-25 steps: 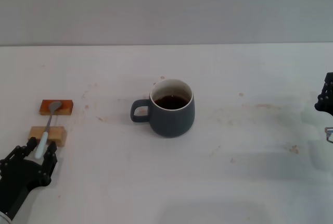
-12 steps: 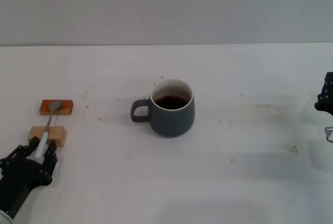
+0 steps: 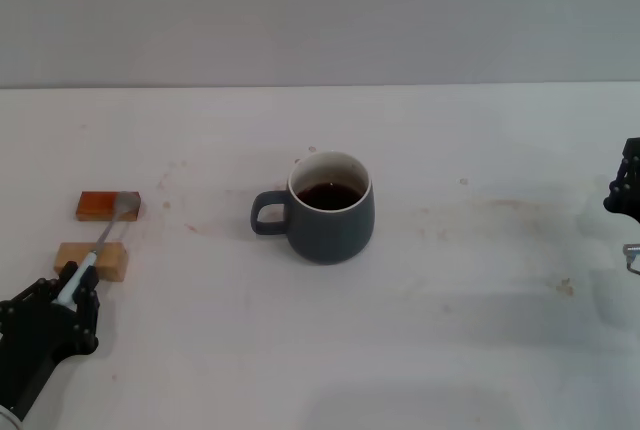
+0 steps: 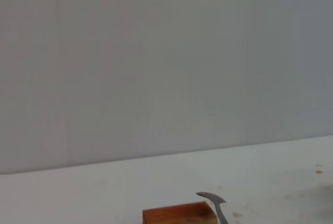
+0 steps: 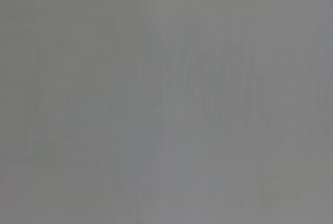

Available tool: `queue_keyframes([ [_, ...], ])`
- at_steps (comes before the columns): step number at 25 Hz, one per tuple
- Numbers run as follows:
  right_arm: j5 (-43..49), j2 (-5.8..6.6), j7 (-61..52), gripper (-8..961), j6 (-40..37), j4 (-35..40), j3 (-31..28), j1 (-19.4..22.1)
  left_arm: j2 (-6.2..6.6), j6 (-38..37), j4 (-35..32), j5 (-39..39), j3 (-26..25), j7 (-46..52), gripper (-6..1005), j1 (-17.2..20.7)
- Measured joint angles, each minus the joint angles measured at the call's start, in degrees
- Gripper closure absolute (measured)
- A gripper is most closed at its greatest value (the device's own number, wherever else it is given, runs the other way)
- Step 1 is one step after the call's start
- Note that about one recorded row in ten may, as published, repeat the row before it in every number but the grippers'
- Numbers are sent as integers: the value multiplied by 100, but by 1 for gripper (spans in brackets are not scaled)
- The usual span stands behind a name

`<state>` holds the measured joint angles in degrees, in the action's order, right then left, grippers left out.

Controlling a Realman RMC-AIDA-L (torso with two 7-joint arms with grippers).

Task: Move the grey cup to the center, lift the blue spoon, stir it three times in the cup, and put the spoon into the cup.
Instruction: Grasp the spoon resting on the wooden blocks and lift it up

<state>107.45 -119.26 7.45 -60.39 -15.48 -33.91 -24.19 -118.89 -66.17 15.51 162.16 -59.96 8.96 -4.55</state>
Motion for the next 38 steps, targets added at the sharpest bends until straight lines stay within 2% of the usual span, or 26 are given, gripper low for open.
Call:
queue_keyframes([
  [9, 4, 0, 2, 954, 0, -12, 12, 21, 17, -158, 197, 21, 77, -25, 828, 84],
  [17, 4, 0, 3, 955, -12, -25, 28, 57, 105, -306, 874, 93, 145, -307, 828, 298],
  [19, 0, -4, 3, 955, -51, -25, 28, 66, 105, -306, 874, 93, 145, -307, 827, 298],
  [21, -11, -8, 2, 955, -98, -26, 29, 74, 188, -65, 1155, 231, 155, -220, 827, 294],
  [24, -23, -10, -6, 955, -185, -26, 19, 88, 188, -65, 1155, 231, 155, -220, 827, 294],
  [25, -25, -9, -8, 955, -214, -27, 14, 94, 340, 321, 1512, 312, 182, -129, 827, 299],
  [26, -26, -10, -12, 955, -248, -33, 12, 101, 805, 1306, 2826, 339, 279, -119, 827, 506],
  [27, -27, -10, -16, 955, -274, -36, 10, 110, 918, 1589, 3162, 337, 281, -137, 827, 571],
  [28, -28, -10, -22, 955, -294, -41, 8, 118, 1001, 1779, 3397, 336, 281, -146, 827, 605],
  [29, -28, -10, -31, 955, -301, -42, 8, 128, 1001, 1779, 3397, 336, 281, -146, 827, 605],
  [30, -29, -10, -34, 955, -309, -45, 7, 135, 1223, 2298, 4029, 335, 274, -167, 827, 700],
  [33, -32, -12, -40, 955, -339, -64, 4, 186, 1492, 3003, 4837, 341, 245, -201, 827, 781],
  [34, -32, -13, -41, 955, -350, -74, 2, 207, 1610, 3444, 5258, 342, 231, -231, 827, 808],
  [36, -34, -11, -42, 955, -378, -96, -2, 260, 1721, 3938, 5716, 342, 201, -297, 827, 833],
  [38, -38, -8, -44, 955, -449, -97, -3, 320, 1751, 4208, 5952, 344, 175, -383, 827, 848],
])
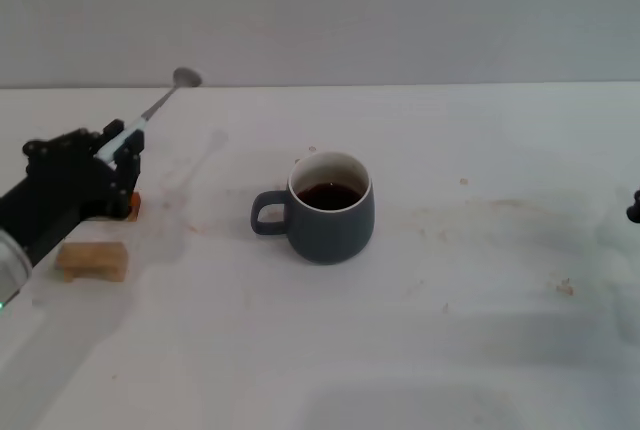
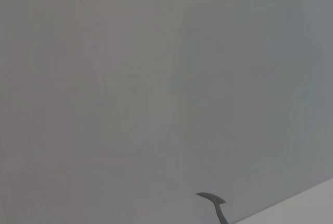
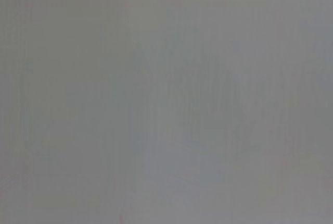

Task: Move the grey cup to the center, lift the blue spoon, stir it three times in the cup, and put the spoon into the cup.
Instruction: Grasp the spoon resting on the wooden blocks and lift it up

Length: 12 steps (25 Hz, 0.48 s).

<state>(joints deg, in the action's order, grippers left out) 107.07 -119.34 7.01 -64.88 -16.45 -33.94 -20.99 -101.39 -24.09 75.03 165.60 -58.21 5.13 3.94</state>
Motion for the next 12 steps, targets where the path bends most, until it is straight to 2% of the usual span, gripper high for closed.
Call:
queue_keyframes([
  [1, -2, 0, 0, 955, -45, 0, -2, 33, 12, 612, 471, -1, -86, -257, 827, 20],
  [5, -3, 0, -2, 955, -253, 1, -53, 185, -4, 1271, 952, -2, -177, -451, 827, 23],
  [6, -3, 0, -1, 955, -310, 2, -68, 230, -5, 1812, 1390, -3, -231, -642, 827, 20],
  [9, -3, 1, -1, 955, -419, 4, -166, 345, -13, 2098, 1659, -6, -274, -800, 826, 17],
  [12, -3, 2, -1, 955, -424, 28, -231, 416, -113, 2974, 2309, -11, -438, -1294, 826, 14],
])
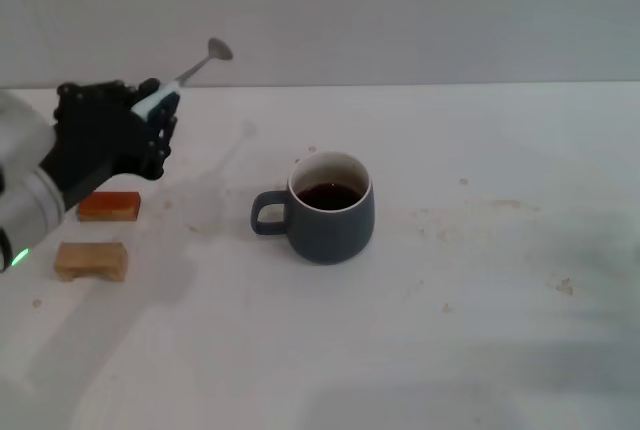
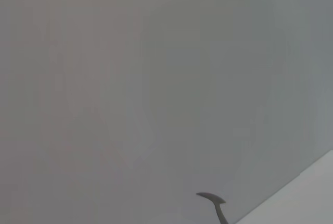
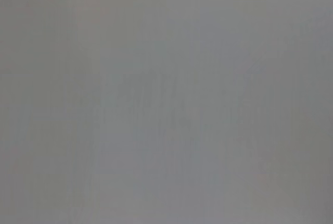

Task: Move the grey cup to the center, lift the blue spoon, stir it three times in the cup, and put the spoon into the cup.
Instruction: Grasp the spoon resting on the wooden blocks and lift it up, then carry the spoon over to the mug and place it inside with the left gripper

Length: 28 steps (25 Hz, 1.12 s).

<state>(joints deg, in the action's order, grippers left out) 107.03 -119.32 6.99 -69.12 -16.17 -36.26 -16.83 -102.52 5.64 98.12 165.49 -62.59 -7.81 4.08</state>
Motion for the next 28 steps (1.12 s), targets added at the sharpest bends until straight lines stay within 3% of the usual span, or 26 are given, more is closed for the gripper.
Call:
queue_keyframes([
  [3, -2, -3, 0, 955, -2, 21, -26, 59, -19, 108, 77, -2, -20, -57, 826, -3],
  [4, -3, -5, 0, 955, -3, 24, -45, 80, -124, 633, 386, -11, -113, -326, 826, -35],
  [5, -6, -5, 0, 955, -4, 26, -66, 103, -124, 633, 386, -11, -113, -326, 826, -35],
  [6, -12, -5, 0, 955, -4, 28, -90, 128, -261, 1072, 619, -20, -205, -585, 826, -67],
  [7, -19, -5, -1, 955, -5, 29, -106, 143, -261, 1072, 619, -20, -205, -585, 826, -67],
  [8, -45, -5, -2, 955, -6, 35, -126, 164, -380, 1397, 761, -25, -277, -797, 826, -81],
  [9, -71, -5, -2, 955, -6, 40, -136, 176, -638, 1894, 969, -33, -405, -1218, 826, -102],
  [10, -100, -5, -2, 955, -6, 51, -143, 192, -775, 2109, 1036, -35, -472, -1432, 826, -110],
  [11, -119, -4, -3, 955, -6, 63, -145, 207, -903, 2320, 1095, -39, -528, -1654, 826, -117],
  [12, -128, -4, -3, 955, -6, 73, -145, 220, -903, 2320, 1095, -39, -528, -1654, 826, -117],
  [13, -131, -4, -3, 955, -7, 81, -145, 234, -1210, 2687, 1206, -63, -660, -2102, 826, -128],
  [14, -132, -4, -4, 955, -7, 86, -145, 245, -1320, 2843, 1255, -96, -710, -2280, 826, -135],
  [19, -136, -4, -5, 955, -6, 100, -145, 307, -1512, 3240, 1396, -259, -807, -2711, 826, -240],
  [28, -142, -6, -5, 955, -6, 200, -145, 373, -1520, 4410, 1717, -241, -980, -2749, 825, -656],
])
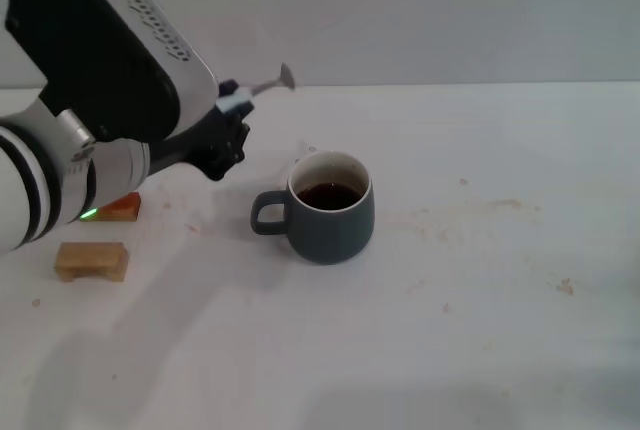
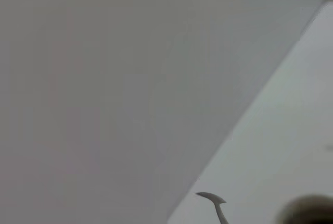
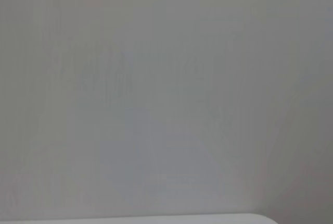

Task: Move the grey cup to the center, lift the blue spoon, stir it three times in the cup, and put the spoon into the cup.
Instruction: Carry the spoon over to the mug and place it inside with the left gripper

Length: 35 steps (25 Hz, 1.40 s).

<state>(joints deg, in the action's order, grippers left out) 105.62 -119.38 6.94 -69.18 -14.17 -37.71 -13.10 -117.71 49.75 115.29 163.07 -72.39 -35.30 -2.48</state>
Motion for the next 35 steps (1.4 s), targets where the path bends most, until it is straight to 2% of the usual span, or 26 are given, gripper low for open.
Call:
queue_keyframes([
  [5, -149, -3, 0, 955, 1, 65, -7, 28, -14, 551, 4, 14, -49, -5, 825, -207],
  [10, -827, 8, 0, 955, 1, 168, -9, 28, -15, 944, -10, 29, -5, -80, 825, -449],
  [27, -978, 11, 0, 955, 54, 295, -9, -42, -23, 1089, -39, 30, 290, -275, 824, -482],
  [35, -983, 11, 0, 955, 54, 283, -9, -43, -23, 1109, -351, 33, 461, -367, 824, -571],
])
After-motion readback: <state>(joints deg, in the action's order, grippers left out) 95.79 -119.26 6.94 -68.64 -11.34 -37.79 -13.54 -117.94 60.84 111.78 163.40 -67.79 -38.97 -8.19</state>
